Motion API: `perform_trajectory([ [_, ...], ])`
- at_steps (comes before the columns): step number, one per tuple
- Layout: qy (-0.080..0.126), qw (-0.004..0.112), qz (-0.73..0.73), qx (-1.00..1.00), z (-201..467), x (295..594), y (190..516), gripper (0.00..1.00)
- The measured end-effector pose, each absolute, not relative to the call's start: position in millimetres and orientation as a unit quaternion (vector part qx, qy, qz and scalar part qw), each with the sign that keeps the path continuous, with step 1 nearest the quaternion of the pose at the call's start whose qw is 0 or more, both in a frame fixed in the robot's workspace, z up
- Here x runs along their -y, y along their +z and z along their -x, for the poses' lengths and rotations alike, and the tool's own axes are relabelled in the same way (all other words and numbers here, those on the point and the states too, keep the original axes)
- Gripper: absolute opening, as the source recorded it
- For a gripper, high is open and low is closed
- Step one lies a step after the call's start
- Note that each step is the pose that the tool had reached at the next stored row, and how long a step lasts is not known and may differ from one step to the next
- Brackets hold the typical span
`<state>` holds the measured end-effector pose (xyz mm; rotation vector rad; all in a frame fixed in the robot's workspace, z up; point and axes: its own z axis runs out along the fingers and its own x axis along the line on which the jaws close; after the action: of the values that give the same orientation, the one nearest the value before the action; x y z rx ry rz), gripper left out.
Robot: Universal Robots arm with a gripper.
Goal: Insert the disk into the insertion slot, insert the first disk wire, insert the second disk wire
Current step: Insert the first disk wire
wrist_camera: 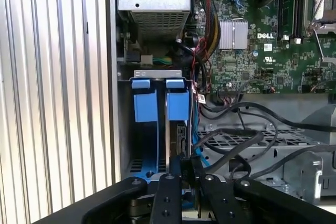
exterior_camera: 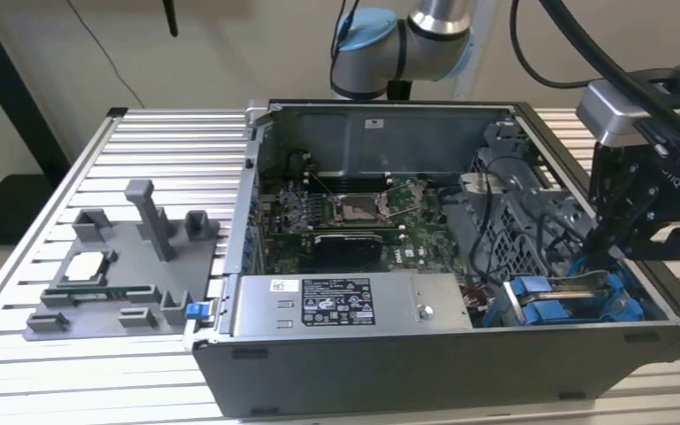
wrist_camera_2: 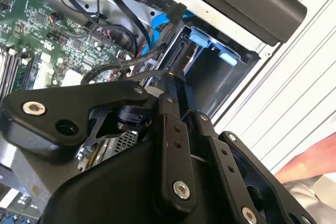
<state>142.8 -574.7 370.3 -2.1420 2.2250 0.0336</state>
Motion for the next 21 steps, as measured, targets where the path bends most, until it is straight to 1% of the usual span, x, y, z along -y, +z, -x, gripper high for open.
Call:
perform_trajectory([
  [7, 0.019, 0.029, 0.693, -0.720, -150.0, 576.2, 367.5, 0.00],
  [15, 0.032, 0.027, 0.692, -0.720, -155.7, 579.1, 365.3, 0.00],
  [21, 0.033, 0.027, 0.692, -0.720, -155.9, 579.1, 364.7, 0.00],
])
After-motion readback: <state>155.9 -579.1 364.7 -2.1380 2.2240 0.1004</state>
